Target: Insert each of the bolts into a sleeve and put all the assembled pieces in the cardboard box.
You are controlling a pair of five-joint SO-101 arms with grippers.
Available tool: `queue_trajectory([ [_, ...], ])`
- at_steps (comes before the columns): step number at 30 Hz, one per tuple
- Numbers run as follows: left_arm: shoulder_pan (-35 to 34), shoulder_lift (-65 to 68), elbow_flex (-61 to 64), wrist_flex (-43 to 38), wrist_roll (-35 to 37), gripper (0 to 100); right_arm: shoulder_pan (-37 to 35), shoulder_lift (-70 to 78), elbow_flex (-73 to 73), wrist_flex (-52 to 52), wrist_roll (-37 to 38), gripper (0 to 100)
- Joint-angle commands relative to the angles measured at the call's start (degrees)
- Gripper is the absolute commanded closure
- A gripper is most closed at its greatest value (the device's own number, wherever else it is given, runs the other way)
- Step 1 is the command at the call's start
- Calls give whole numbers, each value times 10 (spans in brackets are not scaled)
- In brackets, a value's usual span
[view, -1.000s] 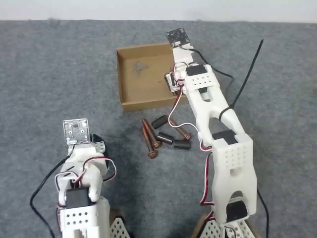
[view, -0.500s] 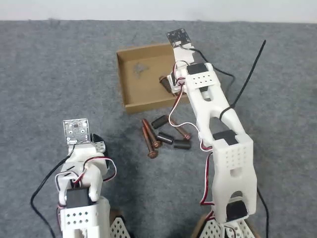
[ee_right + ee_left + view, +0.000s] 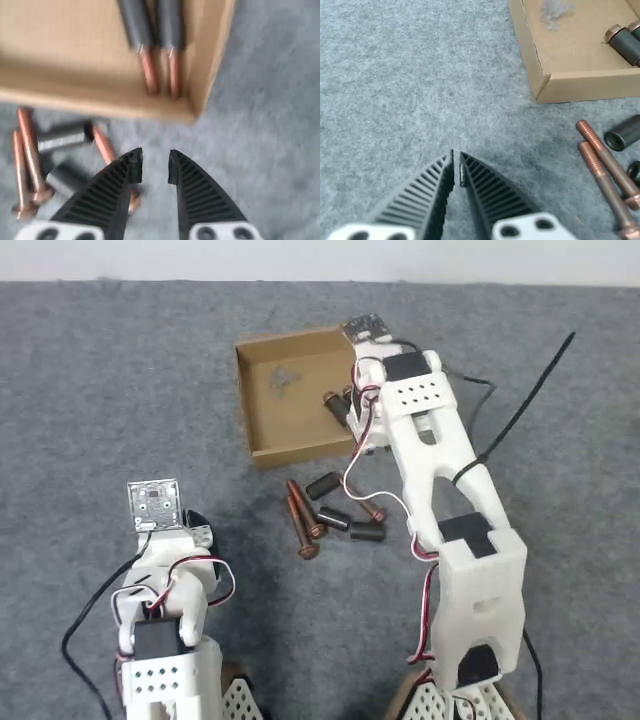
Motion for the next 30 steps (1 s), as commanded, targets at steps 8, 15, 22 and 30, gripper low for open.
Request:
queue_trajectory([
  [8, 1, -11, -9, 0, -4, 977, -8, -82, 54, 128, 109, 932],
  [15, 0, -11, -9, 0, -4, 977, -30, -181, 198, 66, 110, 932],
  [22, -1, -11, -9, 0, -4, 977, -58, -305, 400, -65, 112, 931],
  [30, -1, -11, -9, 1, -4, 977, -54, -377, 513, -93, 326, 831],
])
